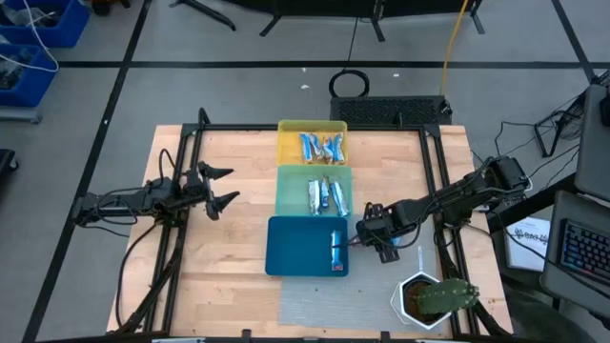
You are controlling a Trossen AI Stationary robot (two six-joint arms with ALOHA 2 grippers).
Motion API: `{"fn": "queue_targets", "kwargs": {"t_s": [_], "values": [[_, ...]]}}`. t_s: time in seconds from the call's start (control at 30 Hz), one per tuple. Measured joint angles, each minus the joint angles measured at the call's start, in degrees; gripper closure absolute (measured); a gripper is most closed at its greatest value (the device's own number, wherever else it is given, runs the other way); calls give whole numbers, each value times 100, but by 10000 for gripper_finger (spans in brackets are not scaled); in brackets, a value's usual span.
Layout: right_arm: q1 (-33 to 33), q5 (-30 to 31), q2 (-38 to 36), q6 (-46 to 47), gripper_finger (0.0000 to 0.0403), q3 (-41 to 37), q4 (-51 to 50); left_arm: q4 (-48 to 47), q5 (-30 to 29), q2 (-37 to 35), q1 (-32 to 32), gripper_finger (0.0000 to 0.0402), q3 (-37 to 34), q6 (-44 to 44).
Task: Pick and place Granola Bars by type
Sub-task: Put the red granola bar into the blue bin
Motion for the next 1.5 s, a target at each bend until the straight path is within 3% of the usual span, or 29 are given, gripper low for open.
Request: {"fn": "queue_targets", "kwargs": {"t_s": [0.47,0.77,1.17,1.5], "values": [[0,20,-4,499,322,0,-29,0,0,0,0,9,0,0],[11,18,-153,372,388,58,-607,0,0,0,1,9,-2,0],[0,29,-149,276,387,455,-1530,0,0,0,1,9,-2,0],[2,249,-149,688,390,1980,-2722,2,0,0,2,9,0,0]]}}
